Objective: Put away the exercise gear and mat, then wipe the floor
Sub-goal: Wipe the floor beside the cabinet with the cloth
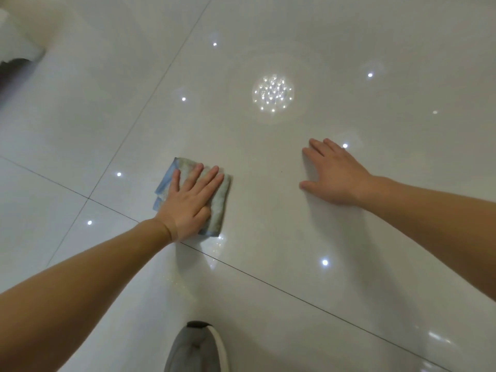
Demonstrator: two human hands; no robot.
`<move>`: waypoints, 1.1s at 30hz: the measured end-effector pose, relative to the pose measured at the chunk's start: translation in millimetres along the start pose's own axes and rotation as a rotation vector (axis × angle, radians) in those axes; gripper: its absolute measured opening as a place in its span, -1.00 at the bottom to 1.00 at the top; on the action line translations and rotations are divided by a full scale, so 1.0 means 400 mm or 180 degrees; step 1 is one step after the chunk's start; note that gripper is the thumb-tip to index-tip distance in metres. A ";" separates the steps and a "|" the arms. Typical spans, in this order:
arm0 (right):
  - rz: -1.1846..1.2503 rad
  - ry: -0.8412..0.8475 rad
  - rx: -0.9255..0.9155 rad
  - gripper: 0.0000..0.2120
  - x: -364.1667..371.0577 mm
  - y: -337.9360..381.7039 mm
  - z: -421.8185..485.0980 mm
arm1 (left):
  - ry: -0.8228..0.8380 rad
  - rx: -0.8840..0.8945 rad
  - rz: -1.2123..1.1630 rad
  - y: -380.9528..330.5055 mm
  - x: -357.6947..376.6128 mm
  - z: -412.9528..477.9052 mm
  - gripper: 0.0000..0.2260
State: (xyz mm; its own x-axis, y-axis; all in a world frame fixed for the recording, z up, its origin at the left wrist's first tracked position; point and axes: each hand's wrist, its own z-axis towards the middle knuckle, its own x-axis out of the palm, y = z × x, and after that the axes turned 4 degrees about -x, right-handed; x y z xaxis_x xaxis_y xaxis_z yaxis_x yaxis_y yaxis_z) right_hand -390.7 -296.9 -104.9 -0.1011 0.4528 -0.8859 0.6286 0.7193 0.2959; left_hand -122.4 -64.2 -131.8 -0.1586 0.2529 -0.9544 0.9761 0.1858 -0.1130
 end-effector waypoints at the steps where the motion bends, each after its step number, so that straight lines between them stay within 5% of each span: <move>1: 0.0009 0.0002 -0.0032 -0.22 -0.002 -0.003 -0.004 | 0.0009 -0.0022 0.0008 -0.019 0.000 0.003 -0.34; 12: 0.0073 0.0006 -0.0341 -0.31 -0.020 -0.107 -0.099 | 0.0100 0.0110 0.0046 -0.293 0.017 0.044 -0.34; 33: 0.0007 -0.0125 0.0272 -0.27 -0.003 -0.439 -0.460 | 0.0386 0.0606 0.0053 -0.953 0.072 0.069 -0.33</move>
State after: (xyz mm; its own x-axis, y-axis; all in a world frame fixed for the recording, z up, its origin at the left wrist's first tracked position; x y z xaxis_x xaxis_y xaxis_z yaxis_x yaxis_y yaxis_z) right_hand -642.9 -326.9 -89.9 -0.0704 0.4321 -0.8991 0.6924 0.6700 0.2678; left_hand -494.9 -153.7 -124.0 -0.1477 0.3687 -0.9177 0.9874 0.0008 -0.1585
